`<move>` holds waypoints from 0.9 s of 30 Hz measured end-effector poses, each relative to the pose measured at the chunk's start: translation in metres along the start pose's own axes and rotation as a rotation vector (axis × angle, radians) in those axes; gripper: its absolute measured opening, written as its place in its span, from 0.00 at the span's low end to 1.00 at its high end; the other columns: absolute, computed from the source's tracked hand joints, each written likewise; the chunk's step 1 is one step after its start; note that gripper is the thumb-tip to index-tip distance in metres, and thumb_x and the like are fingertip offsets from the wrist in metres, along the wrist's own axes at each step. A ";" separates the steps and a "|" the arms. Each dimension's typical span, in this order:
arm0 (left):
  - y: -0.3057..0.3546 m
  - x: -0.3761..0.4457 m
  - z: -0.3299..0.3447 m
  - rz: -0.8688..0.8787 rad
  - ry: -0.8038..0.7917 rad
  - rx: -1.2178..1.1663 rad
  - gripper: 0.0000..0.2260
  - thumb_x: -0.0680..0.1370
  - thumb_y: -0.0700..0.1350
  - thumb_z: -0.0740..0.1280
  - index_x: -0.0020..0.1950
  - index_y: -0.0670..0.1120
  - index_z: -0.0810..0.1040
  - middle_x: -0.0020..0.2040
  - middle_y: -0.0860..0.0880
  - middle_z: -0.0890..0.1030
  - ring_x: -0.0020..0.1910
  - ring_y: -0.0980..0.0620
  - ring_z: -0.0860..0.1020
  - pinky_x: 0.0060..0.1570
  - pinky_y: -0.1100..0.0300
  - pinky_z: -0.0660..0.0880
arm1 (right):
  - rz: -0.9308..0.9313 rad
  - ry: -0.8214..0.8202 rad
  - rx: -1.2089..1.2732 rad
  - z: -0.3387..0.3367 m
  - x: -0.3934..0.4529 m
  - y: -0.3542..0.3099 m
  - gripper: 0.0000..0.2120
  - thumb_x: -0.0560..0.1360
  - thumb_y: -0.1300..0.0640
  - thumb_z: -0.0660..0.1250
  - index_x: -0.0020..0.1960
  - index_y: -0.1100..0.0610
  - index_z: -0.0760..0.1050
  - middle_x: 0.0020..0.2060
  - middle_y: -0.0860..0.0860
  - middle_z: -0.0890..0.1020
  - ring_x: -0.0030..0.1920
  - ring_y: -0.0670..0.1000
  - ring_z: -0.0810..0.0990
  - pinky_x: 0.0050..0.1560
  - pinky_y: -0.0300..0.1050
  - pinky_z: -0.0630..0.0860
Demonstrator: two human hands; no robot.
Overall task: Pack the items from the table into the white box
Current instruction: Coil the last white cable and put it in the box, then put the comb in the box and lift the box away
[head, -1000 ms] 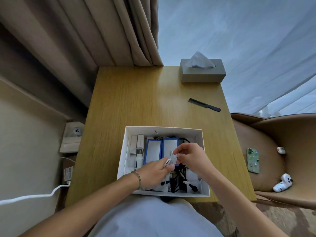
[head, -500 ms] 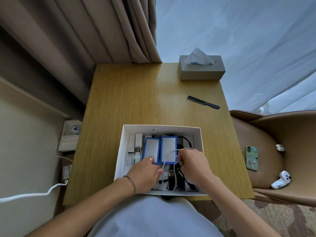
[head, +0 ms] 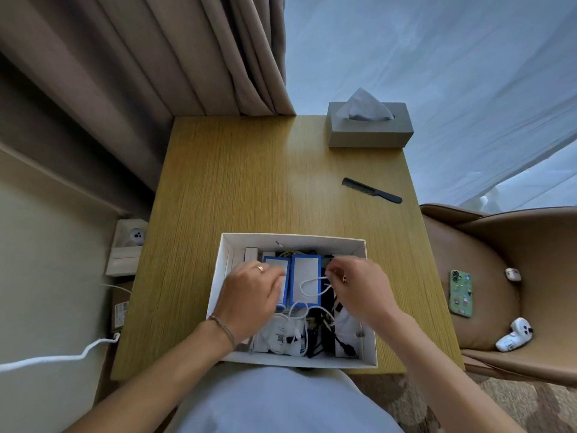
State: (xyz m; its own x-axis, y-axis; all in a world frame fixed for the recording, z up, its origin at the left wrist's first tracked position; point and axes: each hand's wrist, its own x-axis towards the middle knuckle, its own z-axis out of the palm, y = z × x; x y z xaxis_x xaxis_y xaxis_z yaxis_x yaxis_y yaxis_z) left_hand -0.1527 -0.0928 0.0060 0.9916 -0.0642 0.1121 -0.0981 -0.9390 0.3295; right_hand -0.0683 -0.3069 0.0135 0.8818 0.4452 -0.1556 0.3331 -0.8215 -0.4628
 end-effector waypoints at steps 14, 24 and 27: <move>-0.080 0.025 0.027 -0.746 0.055 -0.483 0.10 0.83 0.50 0.61 0.59 0.48 0.77 0.50 0.45 0.82 0.52 0.40 0.80 0.45 0.53 0.72 | 0.348 0.220 0.282 -0.025 0.170 0.098 0.08 0.80 0.57 0.66 0.54 0.54 0.84 0.50 0.51 0.86 0.42 0.45 0.81 0.38 0.39 0.77; -0.084 0.023 0.033 -0.693 0.099 -0.446 0.06 0.83 0.52 0.60 0.52 0.55 0.76 0.41 0.51 0.82 0.41 0.53 0.80 0.39 0.57 0.73 | 0.468 0.164 -0.017 0.009 0.234 0.159 0.19 0.75 0.50 0.74 0.63 0.53 0.77 0.59 0.54 0.79 0.60 0.56 0.75 0.62 0.53 0.76; -0.083 0.026 0.034 -0.705 0.115 -0.447 0.06 0.83 0.50 0.61 0.54 0.54 0.77 0.47 0.58 0.81 0.46 0.62 0.78 0.42 0.63 0.72 | 0.437 0.129 -0.093 0.014 0.239 0.166 0.17 0.75 0.49 0.73 0.61 0.54 0.77 0.59 0.56 0.78 0.61 0.58 0.74 0.63 0.54 0.74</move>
State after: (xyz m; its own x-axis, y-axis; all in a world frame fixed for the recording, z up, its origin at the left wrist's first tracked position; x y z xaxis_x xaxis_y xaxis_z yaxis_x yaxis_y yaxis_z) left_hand -0.1164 -0.0283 -0.0500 0.8211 0.5442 -0.1724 0.4927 -0.5231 0.6954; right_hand 0.1933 -0.3318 -0.1124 0.9785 0.0072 -0.2062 -0.0555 -0.9533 -0.2967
